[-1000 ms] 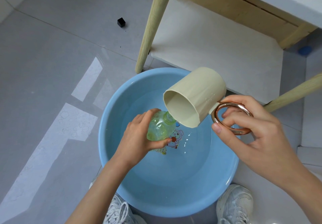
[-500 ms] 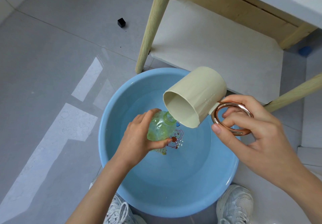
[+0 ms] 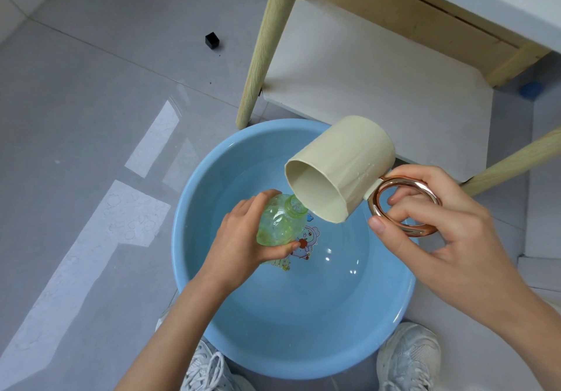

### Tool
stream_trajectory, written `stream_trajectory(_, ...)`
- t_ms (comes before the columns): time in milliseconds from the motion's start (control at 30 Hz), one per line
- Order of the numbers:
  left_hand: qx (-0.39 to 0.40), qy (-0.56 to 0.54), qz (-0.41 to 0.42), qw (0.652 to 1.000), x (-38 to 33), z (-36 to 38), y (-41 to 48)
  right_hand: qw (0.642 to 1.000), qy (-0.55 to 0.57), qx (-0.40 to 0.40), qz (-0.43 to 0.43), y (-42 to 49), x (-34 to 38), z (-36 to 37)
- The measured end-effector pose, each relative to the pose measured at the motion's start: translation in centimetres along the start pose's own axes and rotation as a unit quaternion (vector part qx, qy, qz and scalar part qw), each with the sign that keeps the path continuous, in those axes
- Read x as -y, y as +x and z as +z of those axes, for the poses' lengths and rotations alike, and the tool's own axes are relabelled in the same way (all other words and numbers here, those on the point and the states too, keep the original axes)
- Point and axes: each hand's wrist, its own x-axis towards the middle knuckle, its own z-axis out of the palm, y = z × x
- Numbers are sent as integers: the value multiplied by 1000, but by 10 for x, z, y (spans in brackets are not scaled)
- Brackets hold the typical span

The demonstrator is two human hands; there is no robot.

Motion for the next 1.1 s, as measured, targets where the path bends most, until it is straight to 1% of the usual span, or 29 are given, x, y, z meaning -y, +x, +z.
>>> stream_trajectory(1100,6,-5,-5,1000,-4,-2,0,999,-29,-2,-27,0,2,-1)
